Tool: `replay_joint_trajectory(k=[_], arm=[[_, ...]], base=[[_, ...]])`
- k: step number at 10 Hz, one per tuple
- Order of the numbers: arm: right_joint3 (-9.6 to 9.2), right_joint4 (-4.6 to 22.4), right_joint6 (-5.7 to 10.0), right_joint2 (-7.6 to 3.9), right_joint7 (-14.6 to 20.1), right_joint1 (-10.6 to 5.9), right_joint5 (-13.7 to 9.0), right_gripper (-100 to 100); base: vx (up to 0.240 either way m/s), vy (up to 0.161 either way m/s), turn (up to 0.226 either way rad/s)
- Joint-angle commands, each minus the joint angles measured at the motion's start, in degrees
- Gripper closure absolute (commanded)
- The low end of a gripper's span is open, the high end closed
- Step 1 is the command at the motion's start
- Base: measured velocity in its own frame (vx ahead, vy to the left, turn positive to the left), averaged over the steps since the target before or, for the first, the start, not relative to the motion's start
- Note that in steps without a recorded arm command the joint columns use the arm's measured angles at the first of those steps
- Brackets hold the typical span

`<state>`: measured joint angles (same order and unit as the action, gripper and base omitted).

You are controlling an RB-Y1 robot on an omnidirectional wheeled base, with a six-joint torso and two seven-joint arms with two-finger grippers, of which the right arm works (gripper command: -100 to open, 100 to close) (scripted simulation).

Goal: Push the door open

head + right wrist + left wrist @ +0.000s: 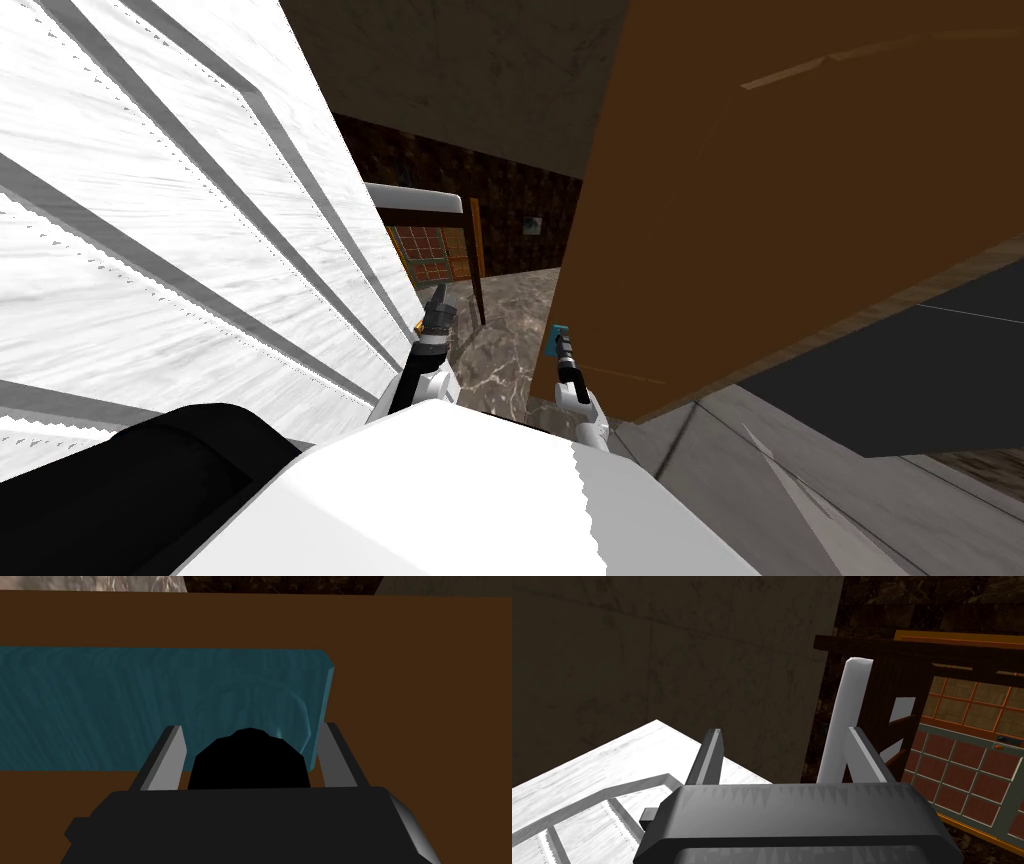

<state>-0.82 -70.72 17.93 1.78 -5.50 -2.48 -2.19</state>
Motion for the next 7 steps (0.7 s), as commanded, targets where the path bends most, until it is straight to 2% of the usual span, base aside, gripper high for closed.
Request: replay_joint_trajectory(k=[1,5,6,7], arm=[[0.01,0.12,-0.13,-0.06,0.0,0.13,0.0,100],[0.01,0.12,-0.13,-0.06,0.0,0.13,0.0,100],[-1.51,-0.13,-0.29,-1.05,-1.16,0.54,-1.21,100],[-2.3,-0.34,-0.32,-1.5,-1.79,0.73,-1.9,100]], base=[[-0.03,-0.01,0.008],[-0.01,-0.004,0.004],[0.108,0.002,-0.188],[0.171,0.024,-0.251]])
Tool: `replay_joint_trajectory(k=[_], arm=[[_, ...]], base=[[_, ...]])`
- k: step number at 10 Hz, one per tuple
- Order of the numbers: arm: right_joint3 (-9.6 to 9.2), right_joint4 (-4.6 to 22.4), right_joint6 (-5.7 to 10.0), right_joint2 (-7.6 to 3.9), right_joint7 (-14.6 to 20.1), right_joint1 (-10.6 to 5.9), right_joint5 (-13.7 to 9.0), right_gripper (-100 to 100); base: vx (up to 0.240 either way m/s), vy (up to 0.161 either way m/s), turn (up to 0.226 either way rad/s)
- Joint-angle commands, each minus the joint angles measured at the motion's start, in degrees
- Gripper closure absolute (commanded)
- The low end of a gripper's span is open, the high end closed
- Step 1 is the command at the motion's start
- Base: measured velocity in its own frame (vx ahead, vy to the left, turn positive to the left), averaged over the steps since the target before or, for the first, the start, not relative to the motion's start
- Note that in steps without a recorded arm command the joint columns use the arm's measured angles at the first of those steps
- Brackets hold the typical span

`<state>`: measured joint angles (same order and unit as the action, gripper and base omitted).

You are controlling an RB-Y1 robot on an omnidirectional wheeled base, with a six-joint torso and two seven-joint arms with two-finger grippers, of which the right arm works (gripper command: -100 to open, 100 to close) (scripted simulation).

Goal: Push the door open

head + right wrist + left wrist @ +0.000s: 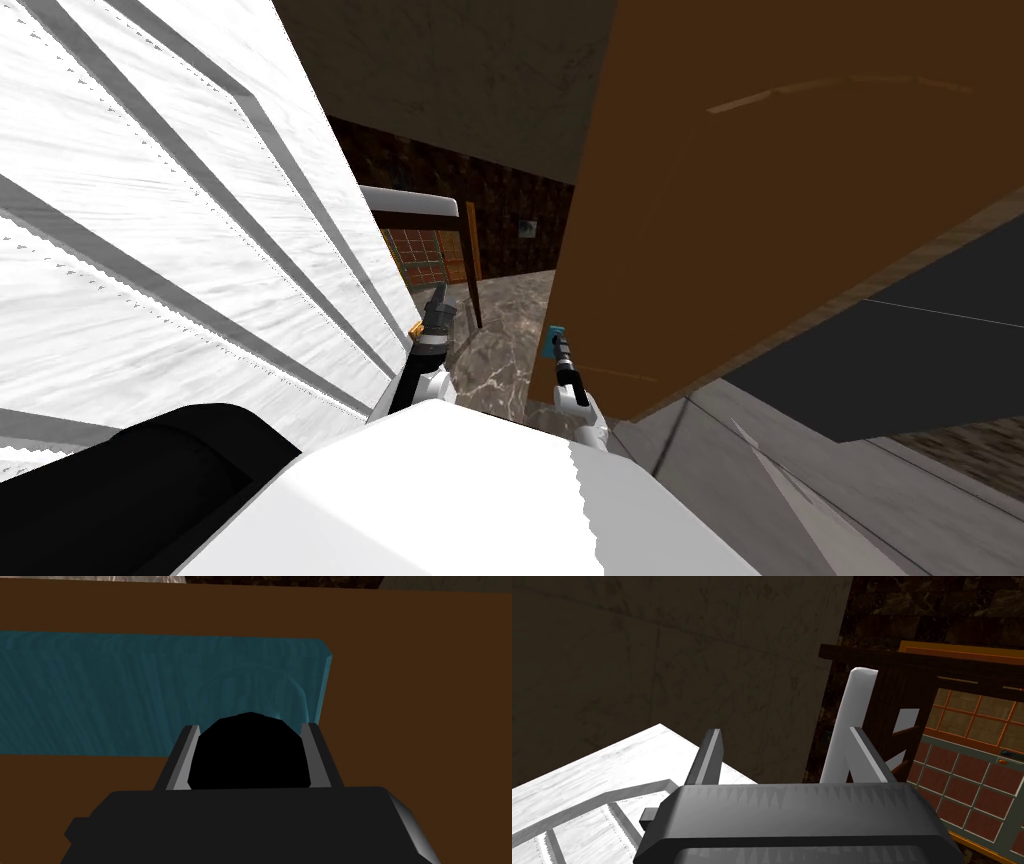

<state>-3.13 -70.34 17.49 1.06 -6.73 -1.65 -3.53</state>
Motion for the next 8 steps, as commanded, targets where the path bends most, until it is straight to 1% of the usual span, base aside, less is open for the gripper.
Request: replay_joint_trajectory(k=[1,3,5,6,7,8], arm=[[-0.89,-0.96,0.08,-1.24,-1.29,0.12,-1.36,100],[-3.08,-1.53,0.0,-1.97,-3.04,0.66,-3.27,100],[-4.28,-1.85,-0.05,-2.22,-4.0,0.95,-4.32,100],[-5.52,-2.17,-0.1,-2.38,-5.0,1.25,-5.41,100],[-6.15,-2.34,-0.12,-2.41,-5.5,1.4,-5.97,100],[-7.42,-2.67,-0.17,-2.39,-6.52,1.71,-7.08,100]], base=[[0.182,0.05,-0.234],[0.192,0.063,-0.237],[0.138,0.027,-0.168],[0.136,0.049,-0.305],[0.122,0.048,-0.238],[0.126,0.024,-0.347]])
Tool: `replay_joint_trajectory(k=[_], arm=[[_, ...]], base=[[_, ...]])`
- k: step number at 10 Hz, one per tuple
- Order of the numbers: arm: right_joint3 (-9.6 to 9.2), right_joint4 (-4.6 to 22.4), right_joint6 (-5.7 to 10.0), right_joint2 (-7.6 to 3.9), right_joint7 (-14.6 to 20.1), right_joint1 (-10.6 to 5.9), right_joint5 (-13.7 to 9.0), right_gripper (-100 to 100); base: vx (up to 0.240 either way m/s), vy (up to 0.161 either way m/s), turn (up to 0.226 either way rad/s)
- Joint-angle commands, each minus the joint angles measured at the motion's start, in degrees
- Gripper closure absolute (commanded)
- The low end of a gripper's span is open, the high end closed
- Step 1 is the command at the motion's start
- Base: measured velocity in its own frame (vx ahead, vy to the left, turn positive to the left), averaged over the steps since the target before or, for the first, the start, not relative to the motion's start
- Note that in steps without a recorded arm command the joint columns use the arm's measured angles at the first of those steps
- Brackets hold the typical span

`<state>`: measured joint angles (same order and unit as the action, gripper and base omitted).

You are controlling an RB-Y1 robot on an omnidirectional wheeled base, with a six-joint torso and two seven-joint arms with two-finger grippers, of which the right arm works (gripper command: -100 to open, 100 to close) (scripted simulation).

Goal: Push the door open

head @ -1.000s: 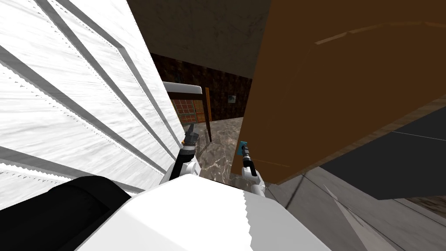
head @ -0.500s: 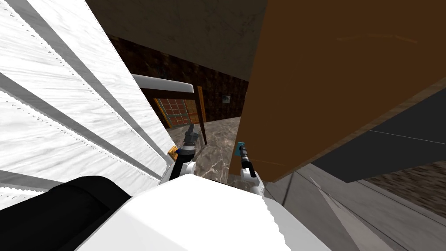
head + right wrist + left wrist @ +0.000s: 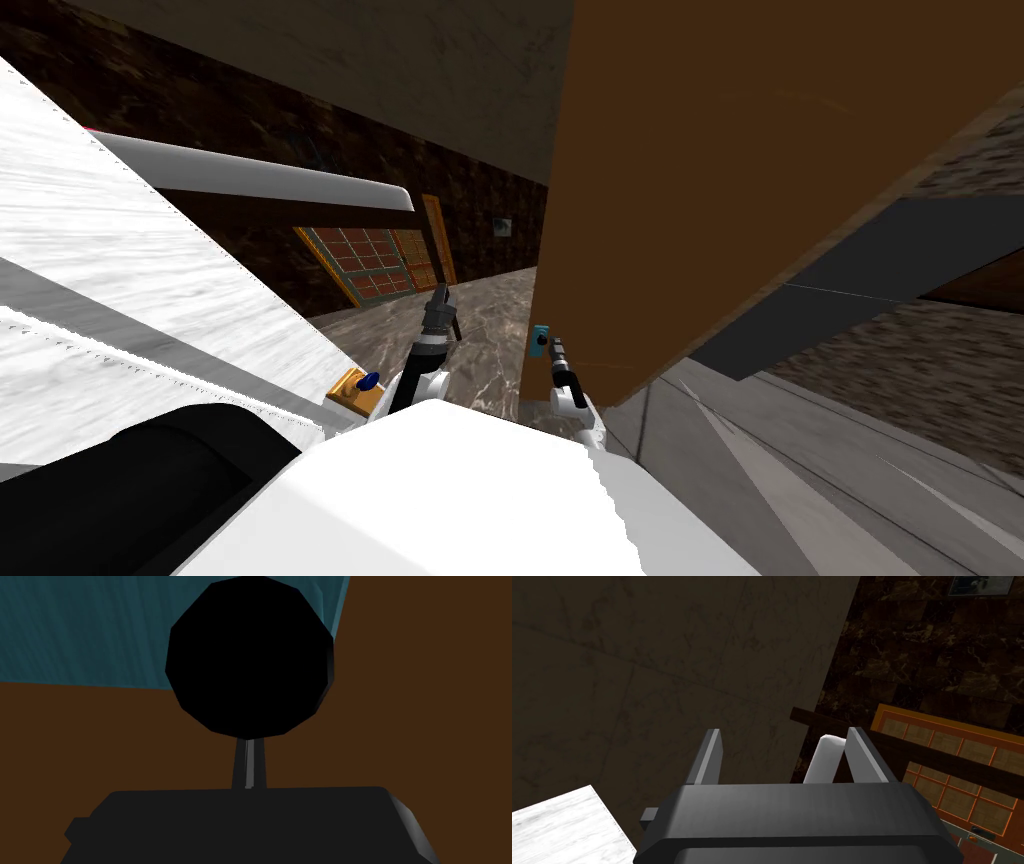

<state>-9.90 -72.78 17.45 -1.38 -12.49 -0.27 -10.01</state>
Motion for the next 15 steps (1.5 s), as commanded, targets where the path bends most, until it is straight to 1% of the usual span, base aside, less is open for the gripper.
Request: replay_joint_trajectory(k=[1,4,6,8,10,11,12,13,14,15], arm=[[-2.2,-1.24,-0.11,-0.84,-0.84,1.44,-0.41,-100],[-5.47,-3.08,-0.27,-1.05,-2.08,3.58,-1.03,-100],[-7.93,-4.46,-0.39,-0.55,-3.01,5.2,-1.49,-100],[-10.33,-5.81,-0.5,0.47,-3.92,6.77,-1.94,-100],[-12.4,-6.98,-0.6,1.86,-4.71,8.13,-2.33,-100],[-13.89,-7.82,-0.68,3.26,-5.27,9.11,-2.61,-100],[-14.55,-8.19,-0.71,4.06,-5.53,9.55,-2.74,-100],[-13.88,-8.5,-1.34,3.62,-5.46,9.24,-2.6,-100],[-13.73,-8.14,-1.29,1.73,-5.4,8.9,-2.61,-100],[-13.54,-7.87,-1.26,0.85,-5.31,8.61,-2.6,-100]], base=[[0.02,-0.026,-0.296],[-0.096,-0.07,-0.096],[-0.09,-0.035,-0.137],[-0.088,-0.03,-0.156],[-0.084,-0.012,-0.099],[-0.091,0.023,-0.128],[-0.113,0.056,-0.106],[-0.053,0.03,-0.018],[0.108,-0.004,0.008],[0.2,0.003,0.016]])
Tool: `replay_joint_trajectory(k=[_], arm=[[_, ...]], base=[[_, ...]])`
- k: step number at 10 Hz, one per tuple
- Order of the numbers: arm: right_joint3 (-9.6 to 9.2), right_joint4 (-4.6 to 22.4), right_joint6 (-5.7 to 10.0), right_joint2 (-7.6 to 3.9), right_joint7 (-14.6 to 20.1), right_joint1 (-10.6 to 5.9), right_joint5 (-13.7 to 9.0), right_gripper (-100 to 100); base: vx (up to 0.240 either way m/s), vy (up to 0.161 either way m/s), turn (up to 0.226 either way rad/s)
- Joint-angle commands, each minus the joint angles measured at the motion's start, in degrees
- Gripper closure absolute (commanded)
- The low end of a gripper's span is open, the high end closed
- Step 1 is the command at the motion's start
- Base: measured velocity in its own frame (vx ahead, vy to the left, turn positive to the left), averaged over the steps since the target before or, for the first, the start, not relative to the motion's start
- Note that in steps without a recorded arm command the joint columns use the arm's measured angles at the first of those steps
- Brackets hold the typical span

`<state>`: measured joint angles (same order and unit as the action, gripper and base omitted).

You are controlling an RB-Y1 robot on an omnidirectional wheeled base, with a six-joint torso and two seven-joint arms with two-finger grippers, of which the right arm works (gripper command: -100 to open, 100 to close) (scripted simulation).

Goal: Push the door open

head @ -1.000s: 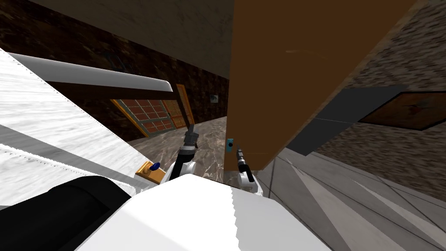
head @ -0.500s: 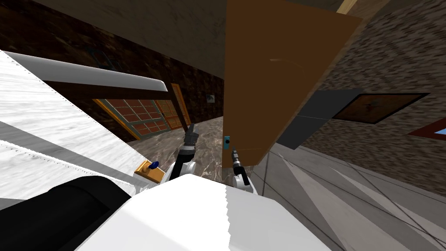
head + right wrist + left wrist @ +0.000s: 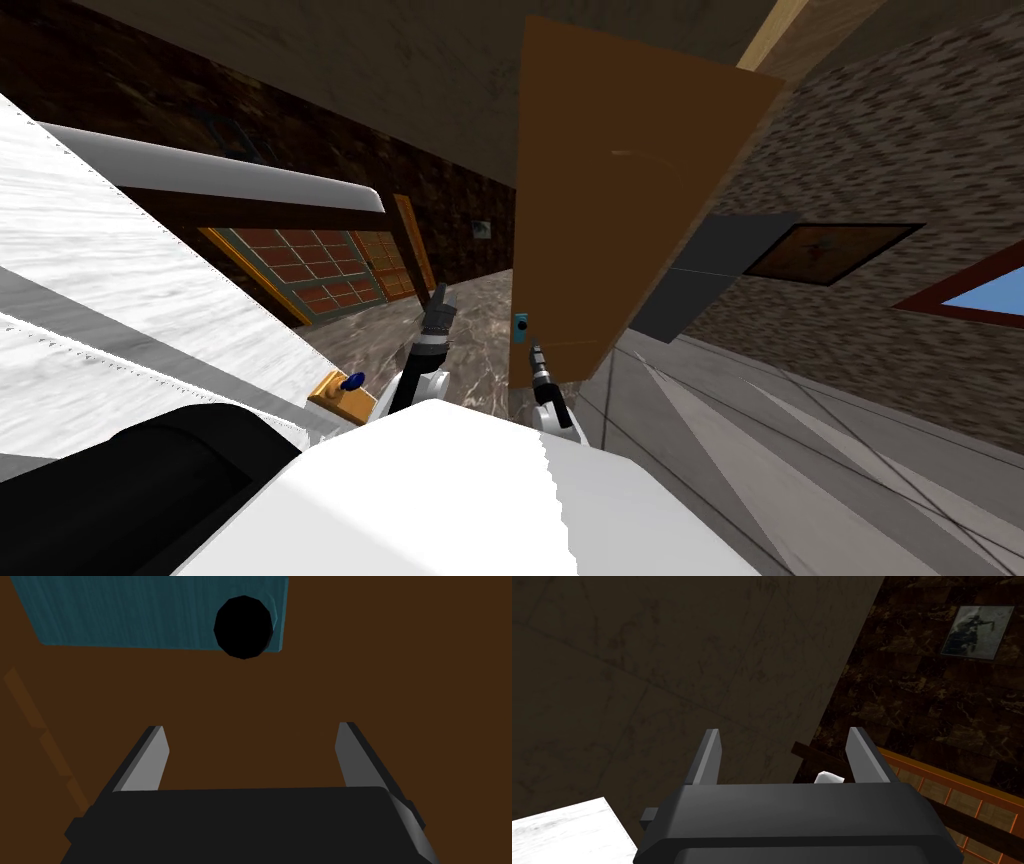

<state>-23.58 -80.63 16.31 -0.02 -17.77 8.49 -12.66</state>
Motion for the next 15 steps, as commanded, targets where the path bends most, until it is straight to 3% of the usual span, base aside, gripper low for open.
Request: replay_joint_trajectory(k=[1,3,6,7,8,13,14,15], arm=[[0.38,0.29,-0.09,-1.06,0.07,-0.48,0.07,-100],[0.85,0.95,-0.01,-0.66,0.28,-1.17,0.1,-100],[1.37,1.67,0.08,2.58,0.52,-1.93,0.14,-100],[1.28,2.23,0.48,1.97,0.47,-2.07,0.15,-100],[1.28,2.23,0.48,1.97,0.47,-2.07,0.15,100],[1.28,2.23,0.48,1.97,0.47,-2.07,0.15,100],[1.32,1.94,0.42,0.13,0.11,-1.73,-0.21,100],[1.38,1.77,0.43,-0.39,-0.04,-1.6,-0.39,100]], base=[[0.228,0.046,0.018],[0.217,0.078,0.015],[0.166,0.124,0.016],[0.057,0.042,0.001],[0.0,0.0,0.0],[-0.013,-0.008,0.005],[0.125,0.037,-0.142],[0.202,0.086,-0.167]])
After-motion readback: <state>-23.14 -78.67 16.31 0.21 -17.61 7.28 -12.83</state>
